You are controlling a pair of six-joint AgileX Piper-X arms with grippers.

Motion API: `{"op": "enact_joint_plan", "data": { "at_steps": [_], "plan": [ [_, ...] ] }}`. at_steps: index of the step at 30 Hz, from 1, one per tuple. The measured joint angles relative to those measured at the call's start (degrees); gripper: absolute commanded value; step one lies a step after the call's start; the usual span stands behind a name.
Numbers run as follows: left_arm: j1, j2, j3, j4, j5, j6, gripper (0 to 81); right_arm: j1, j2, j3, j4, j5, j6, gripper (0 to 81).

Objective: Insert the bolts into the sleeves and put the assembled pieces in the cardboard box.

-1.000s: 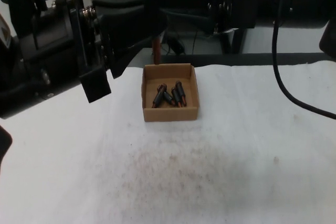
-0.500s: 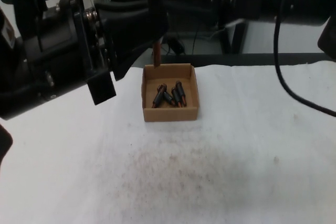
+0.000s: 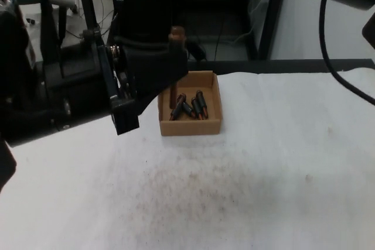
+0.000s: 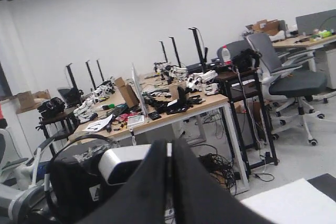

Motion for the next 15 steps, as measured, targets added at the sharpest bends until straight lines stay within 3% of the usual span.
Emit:
{"op": "enact_joint_plan", "data": {
  "at_steps": [8, 15],
  "plan": [
    [1.03, 3.54, -2.79, 3.69, -11.07, 0.42, 0.2, -3.85, 0.0, 0.0, 7.47, 3.62, -1.08, 0.8],
    [3.51, 18.56, -17.04, 14.83, -12.53, 0.39, 0.2, -6.96, 0.0, 0.0, 22.96, 4.93, -5.74, 0.8]
  ]
}}
